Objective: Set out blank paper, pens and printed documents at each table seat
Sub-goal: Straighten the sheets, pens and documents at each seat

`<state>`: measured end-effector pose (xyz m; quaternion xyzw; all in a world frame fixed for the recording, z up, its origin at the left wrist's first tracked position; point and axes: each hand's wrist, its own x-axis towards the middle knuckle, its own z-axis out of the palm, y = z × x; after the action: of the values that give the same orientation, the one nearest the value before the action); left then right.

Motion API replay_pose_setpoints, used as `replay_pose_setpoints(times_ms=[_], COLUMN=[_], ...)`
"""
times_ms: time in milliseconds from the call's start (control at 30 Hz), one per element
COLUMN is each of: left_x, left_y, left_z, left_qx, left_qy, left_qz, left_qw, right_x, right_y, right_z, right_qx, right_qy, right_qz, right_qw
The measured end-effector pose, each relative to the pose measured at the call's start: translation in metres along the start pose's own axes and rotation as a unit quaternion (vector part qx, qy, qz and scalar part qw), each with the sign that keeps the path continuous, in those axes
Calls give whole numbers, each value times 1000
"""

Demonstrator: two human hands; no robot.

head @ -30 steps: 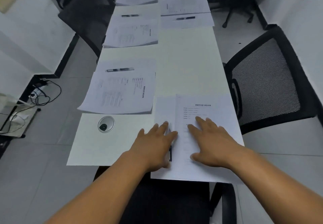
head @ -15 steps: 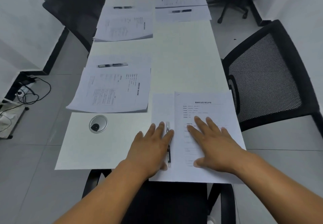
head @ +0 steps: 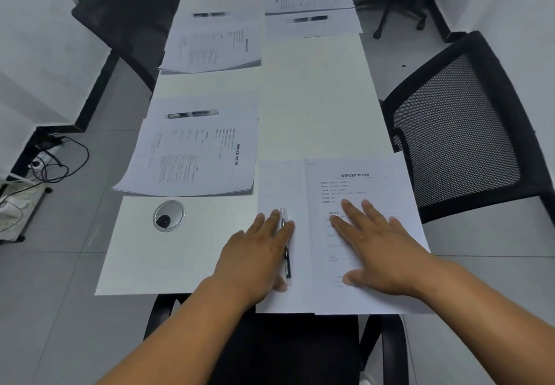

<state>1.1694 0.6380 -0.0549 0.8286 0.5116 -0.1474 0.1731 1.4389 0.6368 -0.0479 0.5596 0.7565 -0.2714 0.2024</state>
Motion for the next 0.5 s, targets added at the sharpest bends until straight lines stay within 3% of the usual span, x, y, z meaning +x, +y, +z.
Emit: replay_pose_setpoints(times_ms=[500], left_x=[1], left_y=[-5], left_z=[2], left_qx=[0], left_qy=[17], left_qz=[1], left_qw=[1000], right_x=[7], right_y=[-9], right_z=[-4], right_qx=[4], right_qy=[-1], right_qz=[6], right_qw=[1000])
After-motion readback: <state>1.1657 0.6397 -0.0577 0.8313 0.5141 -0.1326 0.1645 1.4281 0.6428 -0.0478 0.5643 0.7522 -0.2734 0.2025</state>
